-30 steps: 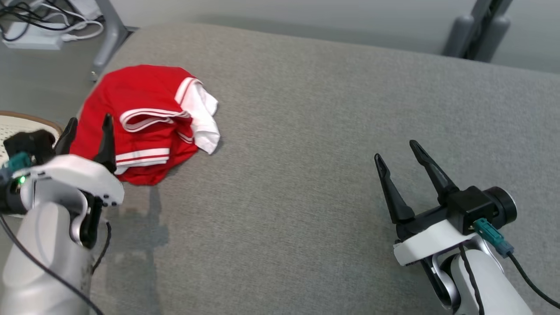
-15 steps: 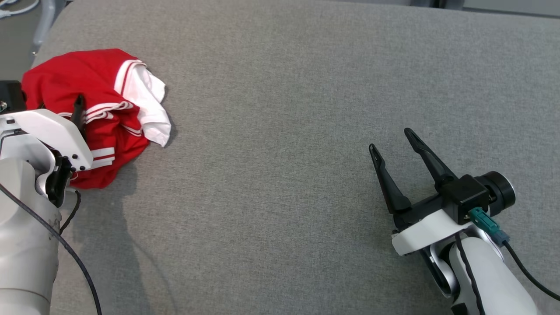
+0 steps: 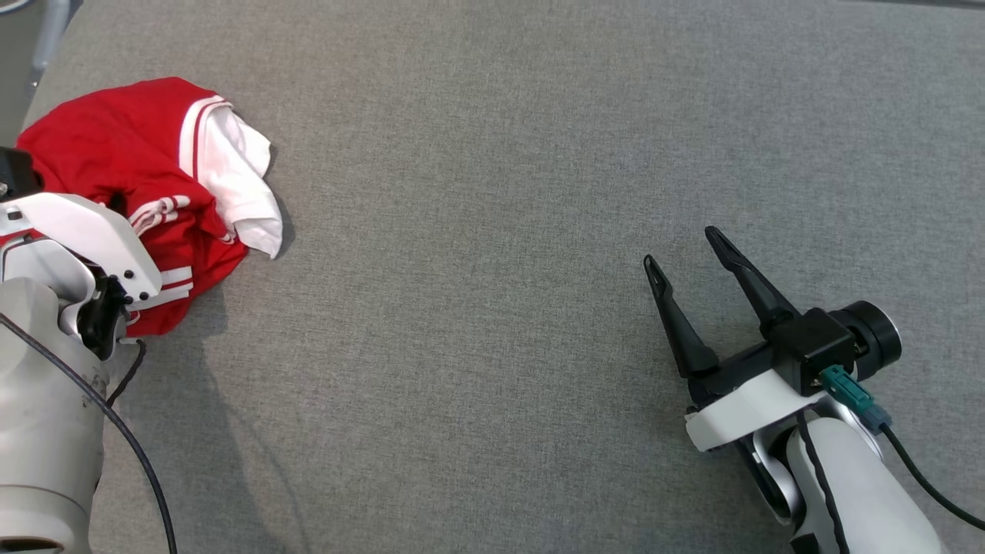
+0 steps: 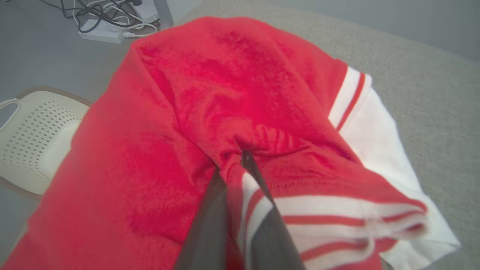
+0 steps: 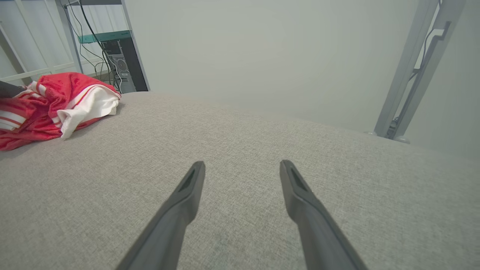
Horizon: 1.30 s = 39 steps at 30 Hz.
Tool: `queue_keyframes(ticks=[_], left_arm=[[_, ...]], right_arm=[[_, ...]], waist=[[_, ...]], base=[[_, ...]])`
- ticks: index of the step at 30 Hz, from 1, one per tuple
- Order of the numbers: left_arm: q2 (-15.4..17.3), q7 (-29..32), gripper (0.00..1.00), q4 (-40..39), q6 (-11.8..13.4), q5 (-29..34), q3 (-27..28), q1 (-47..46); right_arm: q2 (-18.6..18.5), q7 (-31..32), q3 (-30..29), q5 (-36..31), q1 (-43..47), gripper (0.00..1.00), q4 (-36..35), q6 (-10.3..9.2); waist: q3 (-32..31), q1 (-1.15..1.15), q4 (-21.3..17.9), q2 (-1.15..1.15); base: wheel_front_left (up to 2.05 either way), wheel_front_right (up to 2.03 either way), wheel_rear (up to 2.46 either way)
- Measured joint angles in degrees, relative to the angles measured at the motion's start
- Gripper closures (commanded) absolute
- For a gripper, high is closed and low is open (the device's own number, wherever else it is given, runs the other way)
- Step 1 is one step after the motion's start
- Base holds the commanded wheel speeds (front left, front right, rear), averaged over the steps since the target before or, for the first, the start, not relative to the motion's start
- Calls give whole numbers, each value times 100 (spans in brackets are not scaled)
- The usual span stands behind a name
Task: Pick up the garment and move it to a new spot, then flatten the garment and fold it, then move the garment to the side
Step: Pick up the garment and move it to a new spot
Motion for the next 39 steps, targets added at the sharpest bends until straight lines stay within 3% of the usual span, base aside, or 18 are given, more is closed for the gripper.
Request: queue_keyframes(ticks=[6,11,18,27,39], left_arm=[[23,-492,100,37,-15,115,-142,-6],[156,-1419,100,-121,83,242,-208,-4],[170,-2100,100,-563,25,281,-265,2],[111,-2215,100,-2574,-133,456,-356,328],[-594,-2000,100,-5008,-249,372,-938,1347]], right_arm=[[29,0,0,35,19,0,68,0],[100,0,12,119,96,0,146,0],[201,0,-20,179,226,0,221,0],[301,0,-278,221,341,0,183,0],[311,0,-1182,115,366,0,-116,0]], waist=[[-190,0,23,0],[-503,0,33,0],[-927,0,66,0],[-1356,0,40,0],[-1481,0,-590,0]], base=[[0,0,0],[0,0,0],[0,0,0],[0,0,0],[0,0,0]])
